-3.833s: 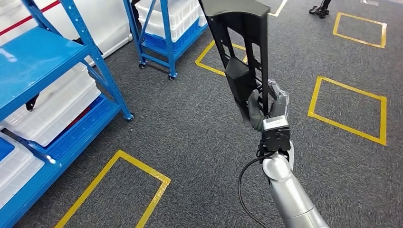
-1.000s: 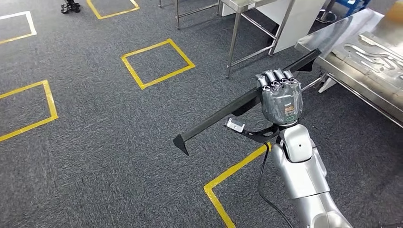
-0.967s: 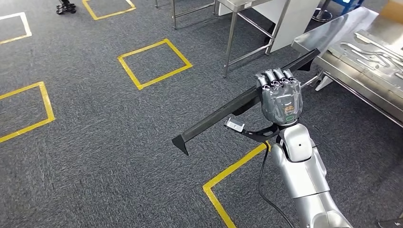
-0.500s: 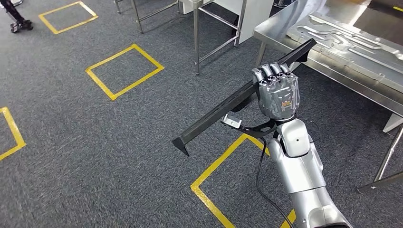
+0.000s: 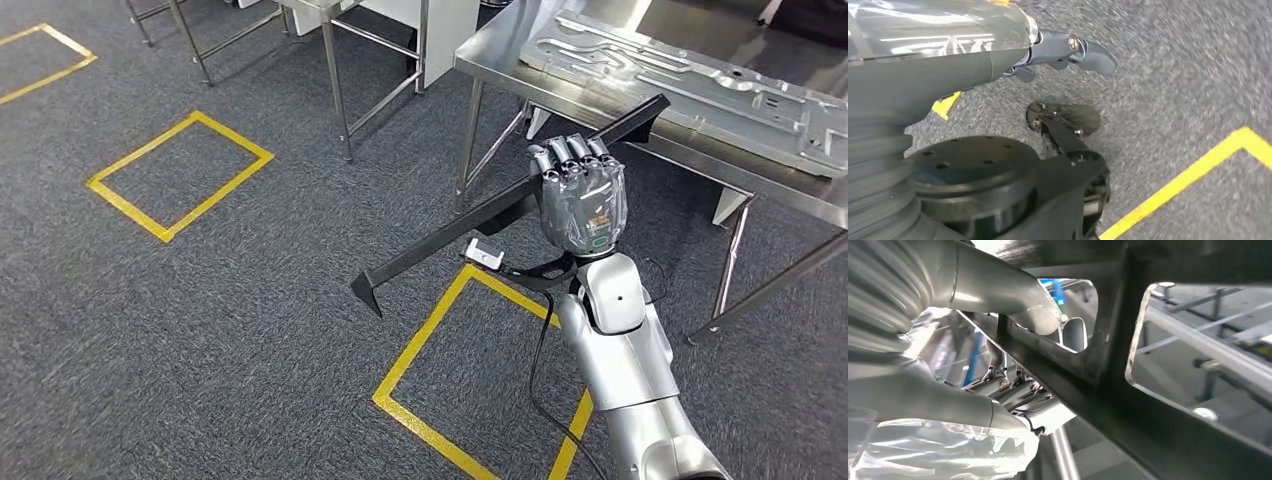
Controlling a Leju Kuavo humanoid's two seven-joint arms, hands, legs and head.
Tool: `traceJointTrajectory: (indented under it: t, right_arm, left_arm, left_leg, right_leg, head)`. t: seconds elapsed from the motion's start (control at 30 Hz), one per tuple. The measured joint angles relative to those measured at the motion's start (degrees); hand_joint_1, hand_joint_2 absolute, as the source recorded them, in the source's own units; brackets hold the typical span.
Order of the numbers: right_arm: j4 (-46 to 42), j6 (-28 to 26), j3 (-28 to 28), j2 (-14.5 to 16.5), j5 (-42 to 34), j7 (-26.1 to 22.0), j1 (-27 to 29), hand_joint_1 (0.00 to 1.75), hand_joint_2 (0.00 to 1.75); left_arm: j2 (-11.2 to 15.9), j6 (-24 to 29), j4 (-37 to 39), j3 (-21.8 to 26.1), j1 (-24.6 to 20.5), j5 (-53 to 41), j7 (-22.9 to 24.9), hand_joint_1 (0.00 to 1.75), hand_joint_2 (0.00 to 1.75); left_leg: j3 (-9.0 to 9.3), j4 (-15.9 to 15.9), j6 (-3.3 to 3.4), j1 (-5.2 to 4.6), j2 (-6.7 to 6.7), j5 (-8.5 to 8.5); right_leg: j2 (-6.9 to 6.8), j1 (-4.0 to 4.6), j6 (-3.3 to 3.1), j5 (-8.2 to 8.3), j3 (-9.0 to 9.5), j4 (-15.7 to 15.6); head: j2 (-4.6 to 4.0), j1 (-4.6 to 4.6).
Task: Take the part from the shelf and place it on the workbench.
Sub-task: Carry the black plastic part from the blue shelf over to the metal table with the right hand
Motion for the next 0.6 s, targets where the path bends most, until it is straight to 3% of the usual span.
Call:
traceJointTrajectory:
  t: [0.07, 0.1, 0.13, 0.17, 0.23, 0.3, 0.37, 0.4, 0.47, 0.53, 0.6]
  right_arm:
    - [0.0, 0.0, 0.0, 0.0, -0.2, 0.0, 0.2, 1.75, 1.75]
    - [0.0, 0.0, 0.0, 0.0, -0.5, -0.2, 0.4, 1.75, 1.75]
    - [0.1, 0.0, -0.1, 0.0, -1.4, -0.7, 0.6, 1.75, 1.75]
    - [0.2, 0.0, -0.2, 0.0, -2.7, -1.7, 0.6, 1.75, 1.75]
    - [0.7, 0.0, -1.0, 0.4, -6.2, -4.8, 0.5, 1.75, 1.75]
    - [2.2, 0.0, -1.9, 1.1, -12.5, -8.0, 0.0, 1.75, 1.75]
    - [4.5, 0.0, -2.3, 1.5, -19.7, -10.2, -0.6, 1.75, 1.75]
    - [5.4, 0.0, -2.3, 1.6, -21.8, -10.7, -0.8, 1.75, 1.75]
    - [6.7, 0.0, -2.4, 2.0, -23.3, -11.2, -1.2, 1.75, 1.75]
    - [7.9, 0.0, -2.4, 2.5, -23.5, -11.5, -1.5, 1.75, 1.75]
    - [9.1, 1.1, -2.4, 2.9, -25.6, -12.1, -1.5, 1.75, 1.75]
  left_arm:
    - [0.0, -0.1, 0.0, 0.0, 0.1, 0.0, 0.0, 0.00, 1.75]
    - [0.0, -0.1, 0.0, 0.0, 0.1, 0.0, 0.0, 0.00, 1.75]
    - [0.0, -0.1, 0.0, 0.0, 0.1, 0.0, 0.0, 0.00, 1.75]
    - [0.0, -0.1, 0.0, 0.0, 0.1, 0.0, 0.0, 0.00, 1.75]
    - [0.0, -0.1, 0.0, 0.0, 0.0, 0.0, 0.0, 0.00, 1.75]
    - [0.0, -0.1, 0.0, 0.0, -0.1, 0.0, 0.0, 0.00, 1.75]
    - [0.0, -0.1, 0.0, 0.0, -0.3, 0.0, 0.0, 0.00, 1.75]
    - [0.0, -0.1, 0.0, 0.0, -0.3, 0.0, 0.0, 0.00, 1.75]
    - [0.0, -0.2, 0.0, 0.1, -0.4, 0.0, 0.0, 0.00, 1.75]
    - [0.0, -0.2, 0.0, 0.2, -0.2, 0.0, 0.0, 0.00, 1.75]
    - [0.0, -0.3, 0.0, 0.3, 0.0, 0.0, 0.0, 0.00, 1.75]
  left_leg:
    - [0.02, 0.0, 0.21, -0.18, 1.83, -0.14]
    - [0.05, 0.0, 0.23, -0.21, 2.73, -0.25]
    - [0.14, 0.0, 0.20, -0.22, 3.57, -0.38]
    - [0.31, 0.0, 0.13, -0.22, 4.33, -0.54]
    - [0.76, 0.0, -0.23, -0.42, 5.60, -0.94]
    - [1.15, 0.0, -0.77, -0.69, 6.72, -1.32]
    - [1.61, -0.2, -1.34, -0.85, 7.99, -1.58]
    - [1.79, 0.0, -1.66, -0.81, 7.88, -1.92]
    - [0.76, 3.0, -2.13, -0.66, 5.45, -3.96]
    - [-2.85, 10.3, -2.32, -0.46, 2.32, -7.44]
    - [-6.22, 16.2, -2.45, -0.42, 1.46, -8.92]
  right_leg:
    - [-1.68, -0.10, 0.22, -2.84, -3.66, 7.2]
    - [-1.92, -0.14, 0.26, -2.93, -4.49, 8.8]
    - [-2.12, -0.15, 0.25, -1.94, -4.10, 8.0]
    - [-2.49, -0.11, 0.16, -0.14, -2.54, 5.1]
    - [-5.05, 0.37, -0.39, 3.14, 1.95, -3.1]
    - [-6.77, 1.01, -1.11, 4.03, 4.07, -7.2]
    - [-5.65, 1.20, -1.66, 3.95, 4.01, -7.5]
    - [-4.95, 1.03, -1.93, 4.05, 4.17, -7.7]
    - [-3.56, 0.56, -2.59, 4.28, 4.54, -8.1]
    - [-2.09, 0.37, -3.07, 4.32, 4.63, -8.2]
    - [-0.34, 0.43, -3.21, 4.25, 4.61, -8.1]
  head:
    - [0.00, 0.01]
    - [0.00, 0.01]
    - [0.00, 0.01]
    - [0.00, 0.01]
    - [0.00, 0.01]
    - [0.00, 0.01]
    - [0.00, 0.00]
    - [0.00, -0.01]
    - [0.00, -0.04]
    - [0.00, -0.09]
    - [0.00, -0.10]
